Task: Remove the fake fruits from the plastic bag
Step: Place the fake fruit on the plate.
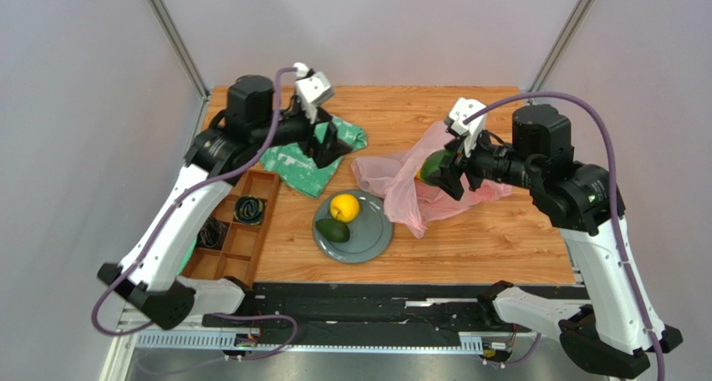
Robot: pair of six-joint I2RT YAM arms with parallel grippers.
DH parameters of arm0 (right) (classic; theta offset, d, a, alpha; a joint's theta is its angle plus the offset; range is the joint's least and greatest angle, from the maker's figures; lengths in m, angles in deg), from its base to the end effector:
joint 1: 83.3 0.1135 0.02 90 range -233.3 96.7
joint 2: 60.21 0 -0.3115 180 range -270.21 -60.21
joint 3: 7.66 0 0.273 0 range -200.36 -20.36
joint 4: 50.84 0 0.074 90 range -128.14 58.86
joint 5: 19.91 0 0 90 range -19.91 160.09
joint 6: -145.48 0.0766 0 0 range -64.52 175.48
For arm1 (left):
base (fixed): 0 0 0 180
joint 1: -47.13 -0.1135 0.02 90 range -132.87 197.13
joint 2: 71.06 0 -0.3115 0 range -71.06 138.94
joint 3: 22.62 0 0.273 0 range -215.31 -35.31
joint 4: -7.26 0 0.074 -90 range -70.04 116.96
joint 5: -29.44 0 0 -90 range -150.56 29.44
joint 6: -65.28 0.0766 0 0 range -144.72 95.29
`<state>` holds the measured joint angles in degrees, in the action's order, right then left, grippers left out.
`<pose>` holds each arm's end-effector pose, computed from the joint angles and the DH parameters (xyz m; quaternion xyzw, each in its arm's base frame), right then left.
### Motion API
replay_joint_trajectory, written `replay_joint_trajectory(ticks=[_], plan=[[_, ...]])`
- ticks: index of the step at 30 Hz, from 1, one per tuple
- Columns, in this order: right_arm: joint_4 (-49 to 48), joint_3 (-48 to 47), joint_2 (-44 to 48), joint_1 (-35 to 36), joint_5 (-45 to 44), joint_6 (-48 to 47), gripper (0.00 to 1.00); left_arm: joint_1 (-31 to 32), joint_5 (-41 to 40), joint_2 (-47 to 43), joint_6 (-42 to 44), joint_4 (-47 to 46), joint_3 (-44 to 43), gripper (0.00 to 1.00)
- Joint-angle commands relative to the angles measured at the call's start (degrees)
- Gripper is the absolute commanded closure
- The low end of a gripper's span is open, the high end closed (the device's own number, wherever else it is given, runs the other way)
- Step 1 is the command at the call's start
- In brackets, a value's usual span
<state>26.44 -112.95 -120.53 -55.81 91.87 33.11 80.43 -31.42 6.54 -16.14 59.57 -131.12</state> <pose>0.1479 0.1090 0.4995 -0.4452 0.7416 0.1865 0.4659 0.2458 -0.2061 0.5065 0.4181 0.6961 -0.3197 0.4882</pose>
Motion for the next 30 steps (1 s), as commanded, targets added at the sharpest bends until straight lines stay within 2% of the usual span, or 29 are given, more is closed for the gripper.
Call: replay_joint_trajectory(ticks=[1, 3, 4, 6, 7, 9, 12, 16, 21, 25, 30], plan=[[1.8, -10.9, -8.7, 8.7, -3.0, -3.3, 0.47, -6.3, -0.7, -10.8, -5.9, -3.7, 12.7, 0.01], [1.3, -12.3, -12.2, 14.2, -6.1, -7.2, 0.47, -9.5, -0.8, -16.9, -8.3, -4.0, 19.6, 0.01], [-0.4, -11.7, -13.4, 19.4, -6.7, -10.7, 0.47, -13.9, 0.9, -19.0, -8.8, -4.5, 22.0, 0.01], [-3.1, -9.6, -16.8, 23.8, -8.4, -13.0, 0.47, -18.4, 1.5, -25.3, -12.0, -5.2, 27.9, 0.01], [-6.3, -6.9, -17.9, 27.0, -8.9, -14.4, 0.46, -22.9, 3.9, -26.9, -13.8, -5.4, 29.4, 0.01], [-8.4, -4.7, -21.5, 29.3, -10.3, -14.5, 0.46, -26.3, 6.2, -30.8, -14.9, -4.7, 31.5, 0.02], [-12.6, 1.2, -24.1, 29.5, -9.9, -14.7, 0.48, -31.4, 11.3, -35.0, -15.7, -5.0, 33.1, 0.02], [-17.2, 10.1, -25.5, 29.0, -10.8, -19.3, 0.48, -41.6, 14.8, -37.6, -20.6, -5.3, 33.9, 0.03], [-21.1, 18.3, -28.0, 26.5, -13.2, -20.3, 0.48, -46.1, 17.8, -40.9, -23.3, -6.0, 37.7, 0.04], [-27.4, 20.7, -31.5, 24.8, -12.3, -19.9, 0.47, -48.7, 19.6, -42.6, -24.8, -5.4, 39.8, 0.04], [-34.1, 22.2, -37.1, 24.3, -15.2, -21.7, 0.43, -50.2, 20.2, -42.7, -24.2, -4.5, 40.2, 0.05]])
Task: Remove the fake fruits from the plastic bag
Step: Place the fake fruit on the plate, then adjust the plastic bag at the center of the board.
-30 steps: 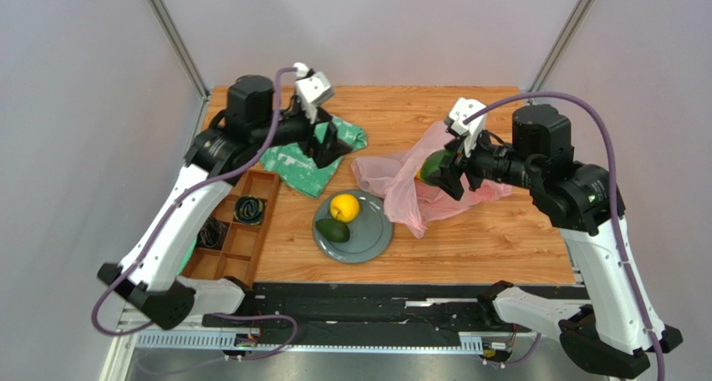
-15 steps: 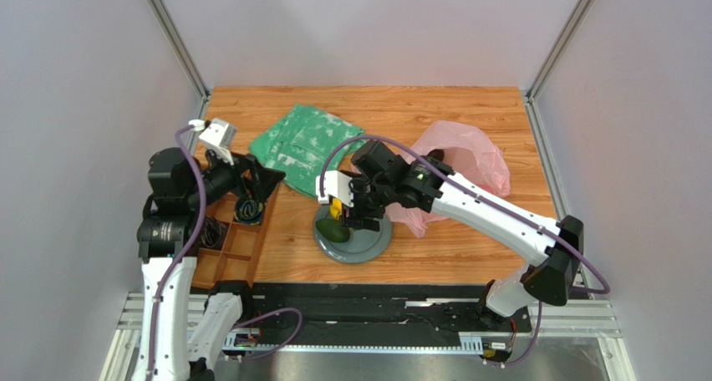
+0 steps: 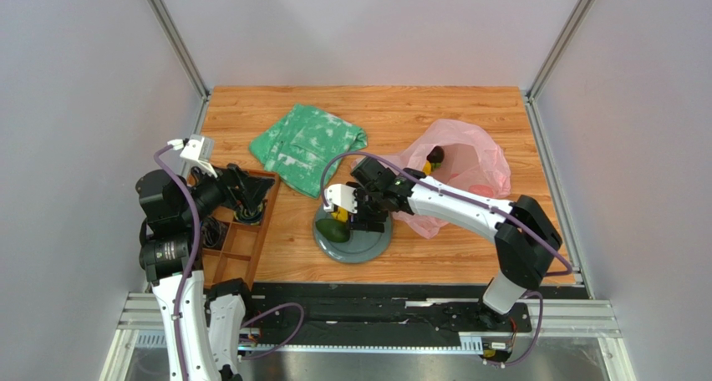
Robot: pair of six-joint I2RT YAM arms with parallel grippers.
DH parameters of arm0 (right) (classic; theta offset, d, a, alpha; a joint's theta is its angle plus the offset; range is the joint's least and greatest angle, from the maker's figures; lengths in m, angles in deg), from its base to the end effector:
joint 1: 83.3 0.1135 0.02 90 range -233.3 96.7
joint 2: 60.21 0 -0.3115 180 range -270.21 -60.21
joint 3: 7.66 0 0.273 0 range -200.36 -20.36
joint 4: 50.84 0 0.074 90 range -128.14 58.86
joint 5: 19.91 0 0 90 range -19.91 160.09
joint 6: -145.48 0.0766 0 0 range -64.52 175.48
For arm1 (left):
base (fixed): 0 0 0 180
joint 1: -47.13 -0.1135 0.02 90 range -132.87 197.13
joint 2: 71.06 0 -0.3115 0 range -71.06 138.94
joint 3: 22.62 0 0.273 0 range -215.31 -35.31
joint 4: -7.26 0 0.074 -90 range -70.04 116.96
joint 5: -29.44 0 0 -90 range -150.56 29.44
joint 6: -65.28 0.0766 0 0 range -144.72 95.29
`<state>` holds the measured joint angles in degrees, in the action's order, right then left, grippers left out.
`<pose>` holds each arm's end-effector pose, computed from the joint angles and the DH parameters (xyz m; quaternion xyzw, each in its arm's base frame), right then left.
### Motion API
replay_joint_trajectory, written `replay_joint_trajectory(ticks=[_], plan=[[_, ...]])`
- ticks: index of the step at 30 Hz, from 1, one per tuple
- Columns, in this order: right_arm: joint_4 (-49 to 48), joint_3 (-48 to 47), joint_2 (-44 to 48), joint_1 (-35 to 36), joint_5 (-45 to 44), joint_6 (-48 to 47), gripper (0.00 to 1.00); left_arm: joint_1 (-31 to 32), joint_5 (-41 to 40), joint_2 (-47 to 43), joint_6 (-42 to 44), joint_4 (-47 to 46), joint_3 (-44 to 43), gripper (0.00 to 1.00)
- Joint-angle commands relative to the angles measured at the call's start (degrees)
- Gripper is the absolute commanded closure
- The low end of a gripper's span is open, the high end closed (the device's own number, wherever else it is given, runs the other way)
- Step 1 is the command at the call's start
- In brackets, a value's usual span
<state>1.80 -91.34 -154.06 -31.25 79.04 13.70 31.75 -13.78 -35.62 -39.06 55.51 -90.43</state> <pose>0.2231 0.3054 0.2430 -0.7202 0.6485 0.0965 0.2266 0.1290 -0.0224 0.4057 0.0434 0.7693 -0.3118 0.5560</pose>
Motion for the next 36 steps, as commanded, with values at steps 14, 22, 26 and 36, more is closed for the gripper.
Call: replay_joint_trajectory(ticks=[14, 22, 26, 36], plan=[[-2.9, -5.2, 12.0, 0.3, 4.3, 6.4, 0.00, -2.3, 5.4, 2.2, -3.0, -3.1, -1.4, 0.05], [4.9, -9.5, 31.2, 0.0, -6.2, 13.2, 0.00, 1.4, 5.4, 5.9, -4.9, -8.7, 0.5, 0.07], [8.7, -4.6, 37.4, -13.3, -5.3, 17.7, 0.09, 6.6, 4.3, 9.6, -2.6, -9.9, -0.1, 0.07], [8.3, 5.1, 30.7, -30.3, 3.1, 23.1, 0.36, 11.9, 1.3, 26.9, -0.6, -12.0, -12.0, 0.08]])
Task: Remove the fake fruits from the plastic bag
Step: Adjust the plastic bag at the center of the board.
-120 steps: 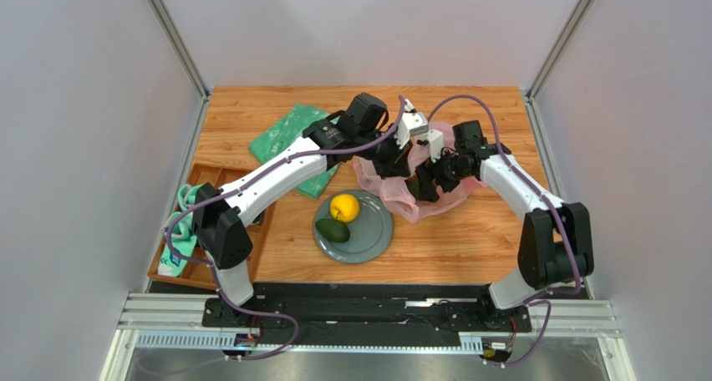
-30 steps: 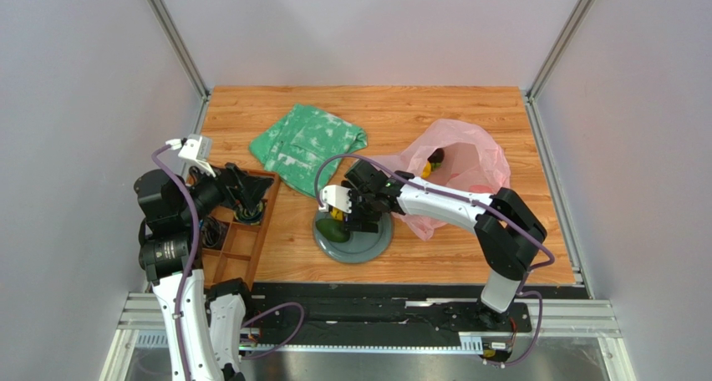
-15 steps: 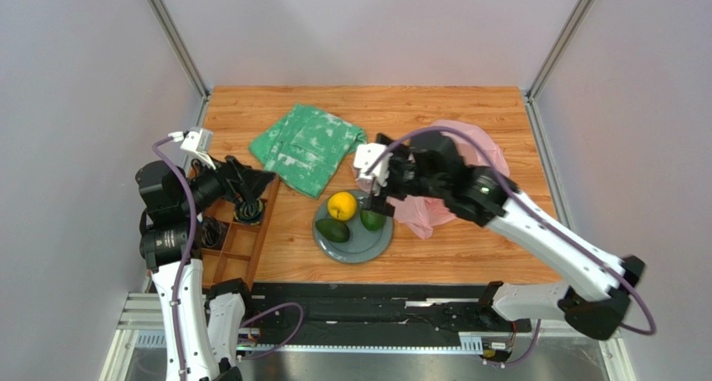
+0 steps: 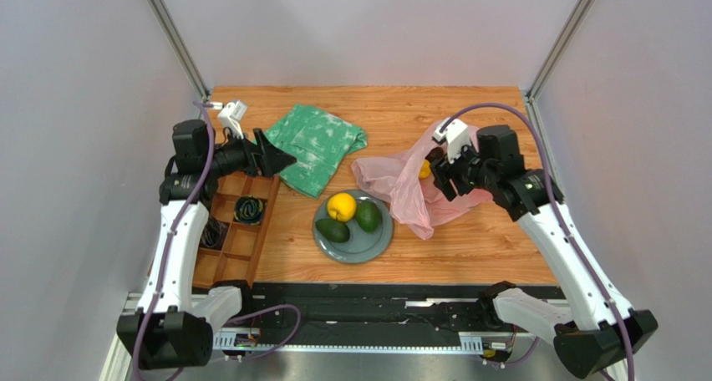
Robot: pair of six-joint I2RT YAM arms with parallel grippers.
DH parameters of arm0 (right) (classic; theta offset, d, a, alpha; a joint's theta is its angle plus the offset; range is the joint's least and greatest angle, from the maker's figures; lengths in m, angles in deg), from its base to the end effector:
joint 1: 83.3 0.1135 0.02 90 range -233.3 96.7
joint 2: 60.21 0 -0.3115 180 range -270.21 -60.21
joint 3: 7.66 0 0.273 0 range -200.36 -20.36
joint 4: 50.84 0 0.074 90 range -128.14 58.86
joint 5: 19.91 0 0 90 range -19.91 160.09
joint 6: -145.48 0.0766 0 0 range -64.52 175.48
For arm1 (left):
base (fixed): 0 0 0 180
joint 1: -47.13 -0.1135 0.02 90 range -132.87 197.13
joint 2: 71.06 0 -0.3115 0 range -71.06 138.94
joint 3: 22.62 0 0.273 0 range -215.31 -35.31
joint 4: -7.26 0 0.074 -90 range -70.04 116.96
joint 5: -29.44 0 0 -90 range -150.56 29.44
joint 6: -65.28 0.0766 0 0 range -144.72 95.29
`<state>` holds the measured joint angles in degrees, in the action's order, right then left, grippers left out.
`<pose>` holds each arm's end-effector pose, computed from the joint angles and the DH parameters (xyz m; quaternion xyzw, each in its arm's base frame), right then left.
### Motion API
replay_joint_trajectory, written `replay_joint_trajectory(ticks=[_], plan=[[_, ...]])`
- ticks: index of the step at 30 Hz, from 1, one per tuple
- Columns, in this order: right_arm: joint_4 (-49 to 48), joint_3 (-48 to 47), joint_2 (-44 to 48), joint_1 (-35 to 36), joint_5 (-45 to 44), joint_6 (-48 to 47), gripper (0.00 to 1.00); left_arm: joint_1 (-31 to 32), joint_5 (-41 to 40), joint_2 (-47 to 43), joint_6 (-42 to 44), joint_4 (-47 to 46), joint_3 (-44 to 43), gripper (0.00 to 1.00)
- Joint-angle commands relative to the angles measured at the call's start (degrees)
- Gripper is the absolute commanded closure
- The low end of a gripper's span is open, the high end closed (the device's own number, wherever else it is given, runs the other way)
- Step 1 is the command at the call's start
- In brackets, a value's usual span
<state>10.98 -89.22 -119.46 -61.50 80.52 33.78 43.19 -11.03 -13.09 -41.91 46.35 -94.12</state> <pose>0.2070 0.0977 0.3898 -0.3698 0.8223 0.0826 0.4247 0.2353 -0.0422 0.3881 0.0787 0.7961 -0.4079 0.4400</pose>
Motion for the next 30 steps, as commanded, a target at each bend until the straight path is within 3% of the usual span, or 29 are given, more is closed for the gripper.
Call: replay_joint_trajectory(ticks=[1, 5, 12, 15, 18, 21, 23, 26, 30], plan=[[-1.9, 3.6, -5.4, 0.0, 1.3, 2.7, 0.36, 0.9, -1.7, 7.1, 2.9, -1.9, -9.6, 0.08], [-8.8, 3.7, -12.3, -0.1, -1.6, 0.9, 0.27, 3.6, -4.8, 11.6, 8.0, 0.0, -13.2, 0.08], [-6.9, -6.5, -28.4, -2.0, -6.5, 0.7, 0.26, 10.0, -6.7, 17.5, 17.1, 7.1, -19.3, 0.11], [-5.3, -10.2, -32.4, -4.1, -6.3, -1.6, 0.23, 19.5, -9.9, 20.1, 18.7, 7.1, -24.2, 0.03], [-2.5, -11.6, -32.3, -7.5, -0.2, -2.7, 0.19, 26.6, -11.3, 23.6, 21.1, 9.4, -30.6, 0.01], [0.9, -11.9, -30.2, -9.1, 7.0, -0.9, 0.18, 38.2, -16.6, 27.2, 26.4, 9.6, -33.8, 0.01], [1.5, -10.1, -26.9, -9.2, 9.0, -0.7, 0.17, 40.5, -19.3, 30.9, 25.2, 8.3, -35.8, 0.01], [0.5, -7.3, -23.0, -9.1, 10.1, 0.0, 0.17, 41.2, -17.9, 36.1, 16.2, 4.7, -40.3, 0.01], [0.1, -3.7, -19.8, -9.1, 8.9, 1.1, 0.16, 44.8, -17.8, 41.2, 14.2, 4.1, -46.6, 0.01]])
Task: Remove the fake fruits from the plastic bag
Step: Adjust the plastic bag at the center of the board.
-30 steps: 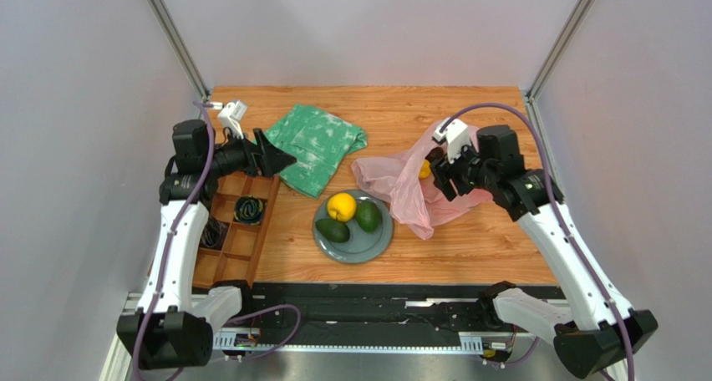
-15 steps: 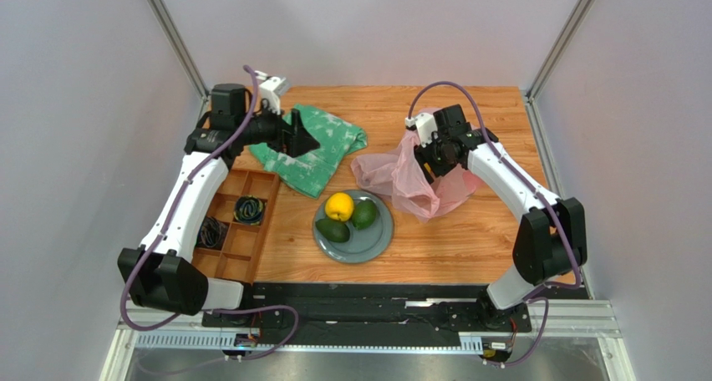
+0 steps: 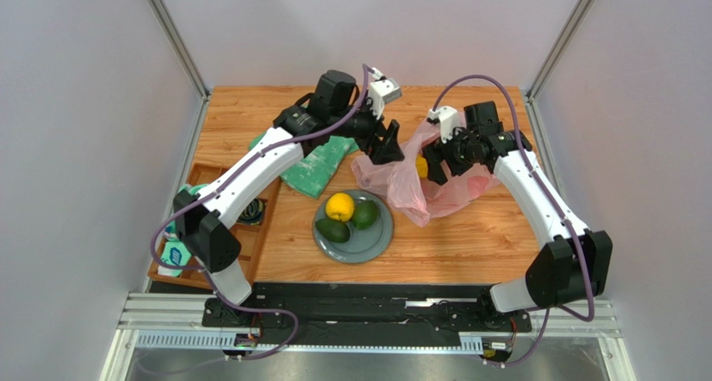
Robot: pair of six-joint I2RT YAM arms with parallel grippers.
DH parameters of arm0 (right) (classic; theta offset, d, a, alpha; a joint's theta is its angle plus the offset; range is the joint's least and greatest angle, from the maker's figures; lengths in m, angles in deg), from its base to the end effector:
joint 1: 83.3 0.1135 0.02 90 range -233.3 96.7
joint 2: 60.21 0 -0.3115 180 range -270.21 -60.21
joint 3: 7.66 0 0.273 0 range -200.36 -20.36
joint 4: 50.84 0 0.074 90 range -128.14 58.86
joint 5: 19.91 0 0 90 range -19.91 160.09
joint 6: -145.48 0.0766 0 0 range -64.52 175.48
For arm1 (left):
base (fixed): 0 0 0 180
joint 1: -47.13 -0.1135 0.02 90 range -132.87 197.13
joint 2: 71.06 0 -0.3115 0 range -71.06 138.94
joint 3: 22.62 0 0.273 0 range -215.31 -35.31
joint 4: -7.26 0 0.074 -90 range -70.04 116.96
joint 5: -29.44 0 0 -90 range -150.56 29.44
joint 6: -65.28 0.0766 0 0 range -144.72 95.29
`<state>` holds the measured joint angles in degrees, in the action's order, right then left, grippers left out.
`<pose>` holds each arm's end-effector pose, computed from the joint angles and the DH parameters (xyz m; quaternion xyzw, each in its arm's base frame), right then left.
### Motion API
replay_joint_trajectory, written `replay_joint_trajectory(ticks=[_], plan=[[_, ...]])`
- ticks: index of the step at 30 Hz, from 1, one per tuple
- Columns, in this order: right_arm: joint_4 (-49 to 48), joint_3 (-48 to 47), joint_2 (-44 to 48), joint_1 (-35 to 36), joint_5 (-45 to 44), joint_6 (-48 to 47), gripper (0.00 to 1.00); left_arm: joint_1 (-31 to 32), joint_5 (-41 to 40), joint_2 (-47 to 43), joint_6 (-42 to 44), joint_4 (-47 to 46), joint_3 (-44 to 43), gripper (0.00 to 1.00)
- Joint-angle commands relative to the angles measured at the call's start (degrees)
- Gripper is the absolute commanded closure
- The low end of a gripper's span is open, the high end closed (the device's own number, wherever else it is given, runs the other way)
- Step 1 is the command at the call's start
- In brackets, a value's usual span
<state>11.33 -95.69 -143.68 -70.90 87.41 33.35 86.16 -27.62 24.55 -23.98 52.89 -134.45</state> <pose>0.3228 0.0943 0.3204 -0.3219 0.8941 0.1207 0.2870 0.3102 -0.3051 0.4319 0.4161 0.7300 -0.3899 0.3767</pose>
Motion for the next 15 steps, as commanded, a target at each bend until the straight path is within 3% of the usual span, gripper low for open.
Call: replay_joint_trajectory(ticks=[1, 4, 7, 10, 11, 15], plan=[[-1.2, 3.6, 5.1, 0.3, 1.6, 1.7, 0.16, 2.6, -2.4, 4.5, -3.5, -2.1, -7.0, 0.01], [-2.5, 5.9, 6.3, 0.3, -0.1, 1.4, 0.15, 6.8, -12.8, 8.3, 1.2, 1.8, -9.1, 0.01], [-3.6, 6.4, 5.2, 0.2, -3.5, 0.6, 0.14, 7.1, -11.2, 9.7, 0.2, 2.5, -8.1, 0.07], [-6.4, 5.1, 2.2, -1.4, -6.5, -1.4, 0.13, 7.2, -8.6, 9.5, 3.5, 2.3, -8.1, 0.57], [-7.7, 4.4, 1.3, -2.2, -6.9, -1.7, 0.13, 7.1, -9.1, 10.4, 4.7, 2.8, -10.1, 1.00], [-11.1, -4.7, -5.5, -9.2, -8.6, -0.8, 0.13, 4.1, -13.0, 14.4, 7.1, 1.3, -19.8, 1.00]])
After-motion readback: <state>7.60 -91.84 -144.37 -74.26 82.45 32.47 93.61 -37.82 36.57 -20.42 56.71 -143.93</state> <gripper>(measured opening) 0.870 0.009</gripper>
